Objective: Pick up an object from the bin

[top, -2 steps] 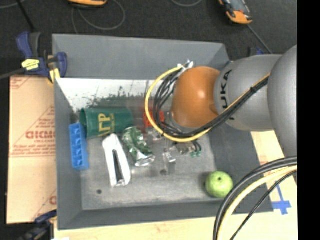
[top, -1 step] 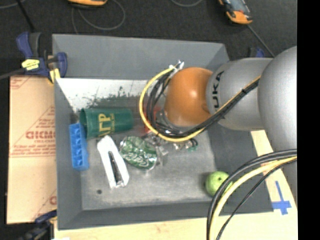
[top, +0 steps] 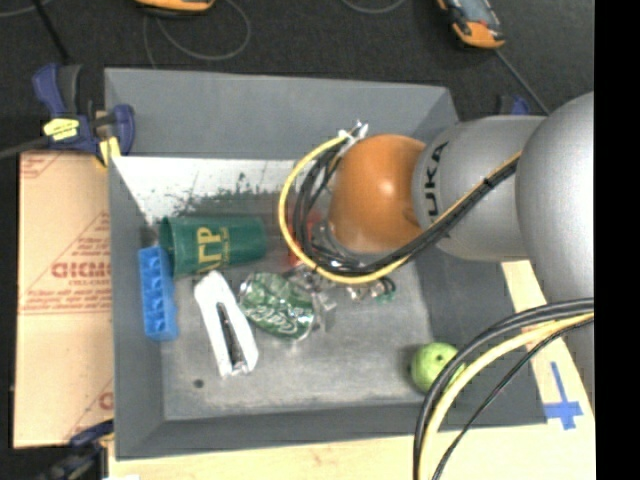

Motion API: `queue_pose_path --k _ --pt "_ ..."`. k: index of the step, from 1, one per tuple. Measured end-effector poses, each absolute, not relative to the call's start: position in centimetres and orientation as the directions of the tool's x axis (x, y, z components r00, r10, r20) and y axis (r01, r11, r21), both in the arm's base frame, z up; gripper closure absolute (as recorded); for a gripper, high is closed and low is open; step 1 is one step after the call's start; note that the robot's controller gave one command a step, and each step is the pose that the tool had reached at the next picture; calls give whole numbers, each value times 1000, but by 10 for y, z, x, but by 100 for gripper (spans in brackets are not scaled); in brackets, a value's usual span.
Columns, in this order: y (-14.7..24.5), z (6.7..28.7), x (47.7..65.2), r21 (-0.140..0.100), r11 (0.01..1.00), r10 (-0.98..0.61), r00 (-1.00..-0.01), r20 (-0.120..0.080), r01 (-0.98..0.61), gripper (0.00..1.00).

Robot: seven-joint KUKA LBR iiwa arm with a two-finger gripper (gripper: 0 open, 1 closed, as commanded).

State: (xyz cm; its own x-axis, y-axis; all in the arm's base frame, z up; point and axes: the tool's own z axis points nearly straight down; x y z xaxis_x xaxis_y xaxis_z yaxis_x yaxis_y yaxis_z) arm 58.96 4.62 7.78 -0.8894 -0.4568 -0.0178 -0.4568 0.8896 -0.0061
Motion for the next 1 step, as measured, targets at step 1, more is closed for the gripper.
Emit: queue_pose_path --k 1 --pt "50 215 560 -2 868 -497 -868 -4 -497 100"
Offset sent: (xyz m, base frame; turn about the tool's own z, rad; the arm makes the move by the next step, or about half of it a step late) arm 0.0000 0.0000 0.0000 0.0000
